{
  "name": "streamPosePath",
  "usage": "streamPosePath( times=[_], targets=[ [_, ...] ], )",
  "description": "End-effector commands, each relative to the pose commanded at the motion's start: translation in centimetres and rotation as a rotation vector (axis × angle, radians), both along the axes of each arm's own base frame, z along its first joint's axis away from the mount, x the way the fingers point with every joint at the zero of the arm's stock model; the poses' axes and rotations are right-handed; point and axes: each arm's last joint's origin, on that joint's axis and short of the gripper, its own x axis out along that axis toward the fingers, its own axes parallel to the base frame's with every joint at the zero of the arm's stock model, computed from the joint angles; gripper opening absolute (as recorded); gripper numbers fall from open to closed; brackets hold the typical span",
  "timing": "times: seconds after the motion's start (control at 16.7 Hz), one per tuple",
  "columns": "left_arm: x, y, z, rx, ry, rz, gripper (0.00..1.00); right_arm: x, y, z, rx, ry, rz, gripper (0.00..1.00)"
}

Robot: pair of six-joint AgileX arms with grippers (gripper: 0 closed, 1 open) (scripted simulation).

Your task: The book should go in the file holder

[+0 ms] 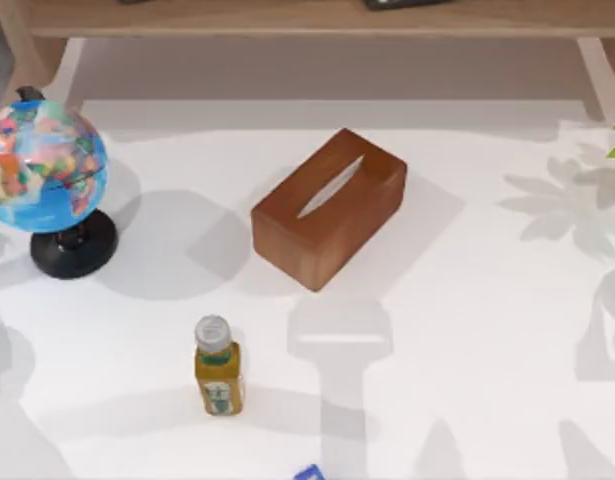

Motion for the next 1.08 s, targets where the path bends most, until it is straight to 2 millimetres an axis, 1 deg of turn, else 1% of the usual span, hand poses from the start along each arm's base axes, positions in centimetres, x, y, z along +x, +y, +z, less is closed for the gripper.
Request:
streamPosePath(
  times=[0.12,0.24,0.54,0.66,0.9,1.08],
  targets=[
    [1.0,-1.8,-0.6,0.03,-0.009,-0.104,0.0,0.0,0.0,0.0,0.0,0.0,0.0,1.0],
    [1.3,-2.5,-1.0,0.035,-0.006,-0.14,0.0,0.0,0.0,0.0,0.0,0.0,0.0,1.0],
    [1.4,-2.3,-0.8,0.038,-0.01,-0.135,0.0,0.0,0.0,0.0,0.0,0.0,0.0,1.0],
    [2.1,-2.3,-0.7,0.039,-0.016,-0.134,0.0,0.0,0.0,0.0,0.0,0.0,0.0,1.0],
    [4.1,-2.5,-1.3,0.036,-0.01,-0.138,0.0,0.0,0.0,0.0,0.0,0.0,0.0,1.0],
    [4.3,-2.6,-1.5,0.035,-0.006,-0.14,0.0,0.0,0.0,0.0,0.0,0.0,0.0,1.0]
  ],
)
